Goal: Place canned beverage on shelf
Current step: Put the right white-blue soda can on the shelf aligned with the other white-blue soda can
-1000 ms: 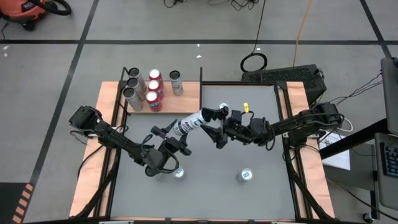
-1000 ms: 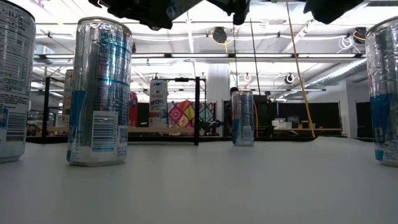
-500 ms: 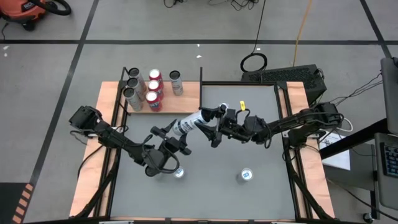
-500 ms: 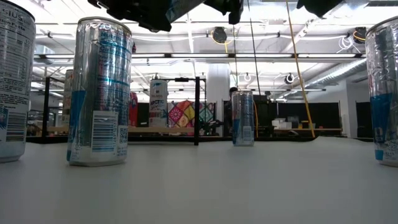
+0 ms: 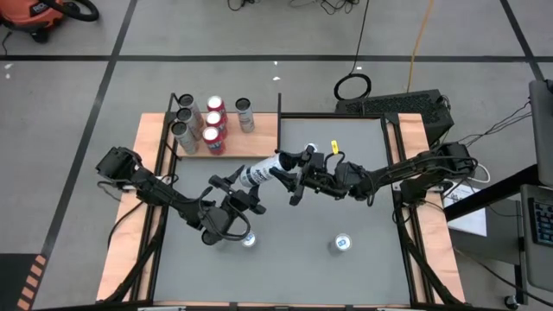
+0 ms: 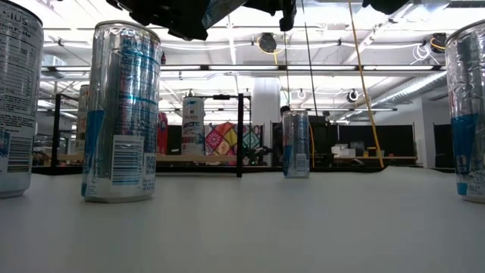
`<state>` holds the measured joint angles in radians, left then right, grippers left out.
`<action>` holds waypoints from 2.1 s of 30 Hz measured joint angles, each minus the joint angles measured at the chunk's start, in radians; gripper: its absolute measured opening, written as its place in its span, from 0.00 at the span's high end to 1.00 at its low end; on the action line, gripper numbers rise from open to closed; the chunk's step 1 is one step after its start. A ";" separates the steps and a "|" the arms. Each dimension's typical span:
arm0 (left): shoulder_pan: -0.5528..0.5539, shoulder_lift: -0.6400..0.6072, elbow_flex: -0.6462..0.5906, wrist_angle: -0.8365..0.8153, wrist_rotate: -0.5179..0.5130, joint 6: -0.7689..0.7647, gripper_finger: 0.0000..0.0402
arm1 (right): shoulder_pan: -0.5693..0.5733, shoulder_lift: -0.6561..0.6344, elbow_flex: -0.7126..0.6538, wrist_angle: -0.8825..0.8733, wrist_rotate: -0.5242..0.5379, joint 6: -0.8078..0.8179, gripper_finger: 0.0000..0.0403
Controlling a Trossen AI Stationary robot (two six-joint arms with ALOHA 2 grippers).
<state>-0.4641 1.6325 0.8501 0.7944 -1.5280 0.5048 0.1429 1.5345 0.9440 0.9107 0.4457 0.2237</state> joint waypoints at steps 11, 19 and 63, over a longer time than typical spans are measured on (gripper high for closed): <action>-0.016 0.000 0.000 -0.009 0.043 -0.002 0.14 | -0.001 -0.047 0.000 -0.096 -0.036 -0.027 0.49; -0.022 -0.001 0.000 -0.009 0.154 -0.023 0.06 | -0.005 -0.135 0.000 -0.261 -0.085 -0.038 0.49; 0.001 0.000 0.000 -0.101 0.232 -0.238 0.40 | -0.004 -0.250 0.000 -0.570 -0.161 0.009 0.31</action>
<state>-0.4633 1.6325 0.8497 0.6932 -1.2960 0.2670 0.1390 1.2846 0.9443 0.3407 0.2852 0.2323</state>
